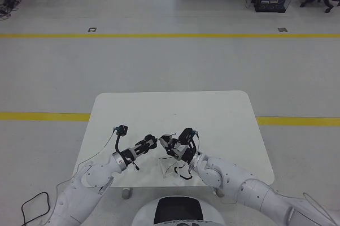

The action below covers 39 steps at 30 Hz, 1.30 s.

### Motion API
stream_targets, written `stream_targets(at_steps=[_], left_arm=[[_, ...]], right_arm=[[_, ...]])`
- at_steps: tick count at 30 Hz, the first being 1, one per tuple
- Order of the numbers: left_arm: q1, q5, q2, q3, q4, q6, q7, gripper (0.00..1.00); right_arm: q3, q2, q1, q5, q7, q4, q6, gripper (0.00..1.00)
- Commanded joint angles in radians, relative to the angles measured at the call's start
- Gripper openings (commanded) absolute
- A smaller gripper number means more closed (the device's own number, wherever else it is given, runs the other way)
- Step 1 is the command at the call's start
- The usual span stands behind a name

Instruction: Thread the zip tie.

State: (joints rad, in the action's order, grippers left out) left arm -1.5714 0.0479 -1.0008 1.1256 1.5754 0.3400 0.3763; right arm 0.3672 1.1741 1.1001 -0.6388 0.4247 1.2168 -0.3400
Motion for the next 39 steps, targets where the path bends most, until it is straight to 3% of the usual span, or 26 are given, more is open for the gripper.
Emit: stream_targets(at_steps=[1,39], left_arm=[[0.0,0.0,0.0,0.0,0.0,0.0,0.0,0.0],[0.0,0.0,0.0,0.0,0.0,0.0,0.0,0.0]], right_arm=[[-0.001,0.0,-0.001,0.001,-0.001,-0.001,0.0,0.0],[-0.004,-0.005,0.0,-0.003,0.013,0.002,0.0,0.0]])
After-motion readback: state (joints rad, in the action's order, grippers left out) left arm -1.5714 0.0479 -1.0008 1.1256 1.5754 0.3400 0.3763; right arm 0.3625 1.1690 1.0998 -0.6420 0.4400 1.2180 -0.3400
